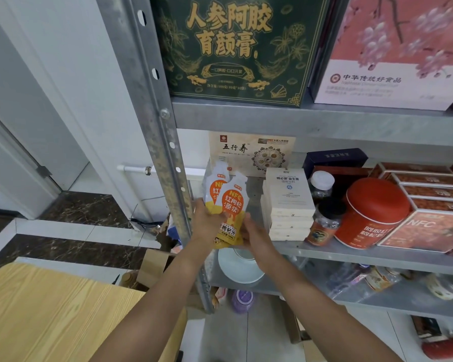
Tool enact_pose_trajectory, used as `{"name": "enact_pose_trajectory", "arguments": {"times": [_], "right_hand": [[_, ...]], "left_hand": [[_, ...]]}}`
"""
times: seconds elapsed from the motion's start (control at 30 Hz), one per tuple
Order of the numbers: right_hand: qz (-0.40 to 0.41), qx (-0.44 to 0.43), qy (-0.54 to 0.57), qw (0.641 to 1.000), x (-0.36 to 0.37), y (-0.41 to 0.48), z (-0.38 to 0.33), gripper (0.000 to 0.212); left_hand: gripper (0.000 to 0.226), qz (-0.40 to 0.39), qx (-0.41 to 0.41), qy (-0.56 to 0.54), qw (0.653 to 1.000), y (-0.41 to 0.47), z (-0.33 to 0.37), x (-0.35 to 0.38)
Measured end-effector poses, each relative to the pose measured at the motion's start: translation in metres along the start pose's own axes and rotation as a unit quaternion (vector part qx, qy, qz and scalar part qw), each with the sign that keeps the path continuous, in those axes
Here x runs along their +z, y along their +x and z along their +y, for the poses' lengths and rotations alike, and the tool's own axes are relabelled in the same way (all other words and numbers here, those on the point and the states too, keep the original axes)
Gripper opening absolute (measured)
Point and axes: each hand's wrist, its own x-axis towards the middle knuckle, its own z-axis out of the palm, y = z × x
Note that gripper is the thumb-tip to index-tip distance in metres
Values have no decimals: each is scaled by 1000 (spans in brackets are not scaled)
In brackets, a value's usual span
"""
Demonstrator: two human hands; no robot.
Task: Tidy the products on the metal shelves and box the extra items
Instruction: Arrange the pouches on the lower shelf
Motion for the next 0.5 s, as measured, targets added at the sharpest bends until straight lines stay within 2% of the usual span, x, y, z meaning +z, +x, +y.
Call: {"name": "enact_pose_trajectory", "arguments": {"times": [0.1,0.2,0.3,0.37,0.43,0.5], "right_hand": [[-51,-5,97,994,-3,-3,-5,38],[-73,-12,127,989,-6,-9,-4,31],[-39,-27,132,990,-11,-9,1,32],[3,-30,137,990,-15,-9,3,29],[36,-43,121,991,-15,-8,5,23],[69,-52,80,993,-13,-5,9,21]], "left_hand": [[43,-126,-56,-119,983,-5,-6,-7],[37,-194,-56,-141,969,-9,-13,-8],[26,-222,-27,-57,973,-3,-16,-5],[42,-181,-1,31,983,5,-19,-3],[44,-146,102,78,981,12,-29,-3],[39,-173,158,124,964,14,-41,-5]]}}
